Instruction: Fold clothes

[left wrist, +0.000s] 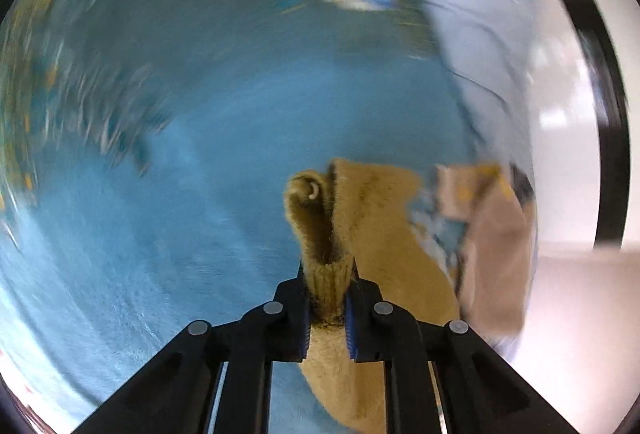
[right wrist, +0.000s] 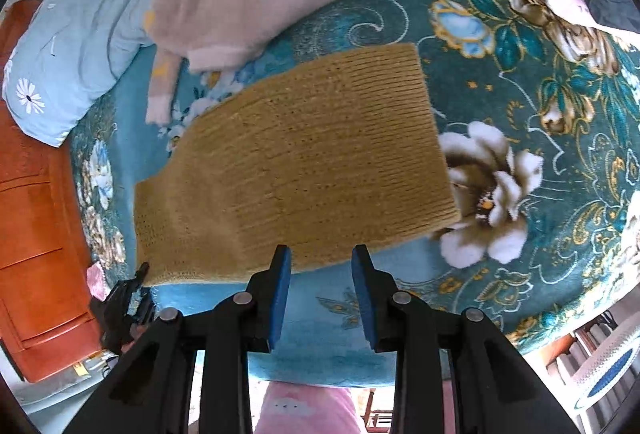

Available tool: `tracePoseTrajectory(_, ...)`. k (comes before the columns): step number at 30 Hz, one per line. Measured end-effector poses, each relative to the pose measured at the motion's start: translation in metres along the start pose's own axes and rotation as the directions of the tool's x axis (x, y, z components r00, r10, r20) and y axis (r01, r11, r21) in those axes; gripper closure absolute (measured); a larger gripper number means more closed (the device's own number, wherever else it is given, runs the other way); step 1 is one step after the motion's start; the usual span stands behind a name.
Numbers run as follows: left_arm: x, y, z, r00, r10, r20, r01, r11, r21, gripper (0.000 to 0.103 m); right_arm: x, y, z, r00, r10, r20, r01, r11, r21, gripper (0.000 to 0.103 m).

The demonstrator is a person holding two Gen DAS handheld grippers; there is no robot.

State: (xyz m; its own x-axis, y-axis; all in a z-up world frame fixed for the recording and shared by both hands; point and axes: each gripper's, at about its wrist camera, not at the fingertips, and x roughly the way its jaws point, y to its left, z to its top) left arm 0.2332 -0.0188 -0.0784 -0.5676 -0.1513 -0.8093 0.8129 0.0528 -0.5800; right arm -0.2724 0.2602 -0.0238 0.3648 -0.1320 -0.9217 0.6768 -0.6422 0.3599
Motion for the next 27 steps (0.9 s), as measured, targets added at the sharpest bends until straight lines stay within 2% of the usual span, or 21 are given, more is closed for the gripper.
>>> tracePoseTrajectory(3, -0.018, -0.062, -0.009, 1.0, 0.007, 0.017, -0.011, 0.98, 0.197, 0.09, 0.001, -0.006, 0.002, 0.999, 0.037, -0.001, -0.037, 0.999, 0.011, 0.071)
tracePoseTrajectory(7, -0.021, -0.151, -0.038, 1.0, -0.009, -0.013, 0.014, 0.911, 0.412, 0.09, -0.001, -0.026, 0.0, 0.996, 0.089, 0.003, -0.089, 0.995, 0.049, 0.071)
tracePoseTrajectory(10, -0.009, -0.207, -0.07, 0.997, -0.01, -0.081, 0.05, 0.857, 0.513, 0.09, -0.005, -0.048, 0.001, 0.992, 0.126, 0.018, -0.127, 0.988, 0.09, 0.071)
tracePoseTrajectory(13, 0.019, -0.245, -0.111, 0.987, 0.039, -0.158, 0.063, 0.804, 0.591, 0.09, -0.011, -0.075, 0.003, 0.987, 0.157, 0.045, -0.162, 0.977, 0.141, 0.071)
tracePoseTrajectory(14, 0.031, -0.256, -0.124, 0.979, 0.056, -0.195, 0.074, 0.795, 0.602, 0.09, -0.014, -0.087, 0.003, 0.984, 0.168, 0.056, -0.175, 0.972, 0.159, 0.071)
tracePoseTrajectory(19, 0.086, -0.278, -0.184, 0.935, 0.141, -0.326, 0.099, 0.779, 0.619, 0.09, -0.025, -0.137, 0.0, 0.974, 0.201, 0.105, -0.221, 0.943, 0.25, 0.071)
tracePoseTrajectory(24, 0.128, -0.28, -0.219, 0.886, 0.254, -0.388, 0.051, 0.778, 0.626, 0.089, -0.03, -0.186, -0.007, 0.97, 0.203, 0.135, -0.237, 0.916, 0.325, 0.071)
tracePoseTrajectory(27, 0.139, -0.284, -0.228, 0.876, 0.276, -0.395, 0.038, 0.778, 0.628, 0.089, -0.028, -0.211, -0.013, 0.968, 0.205, 0.142, -0.244, 0.896, 0.37, 0.071)
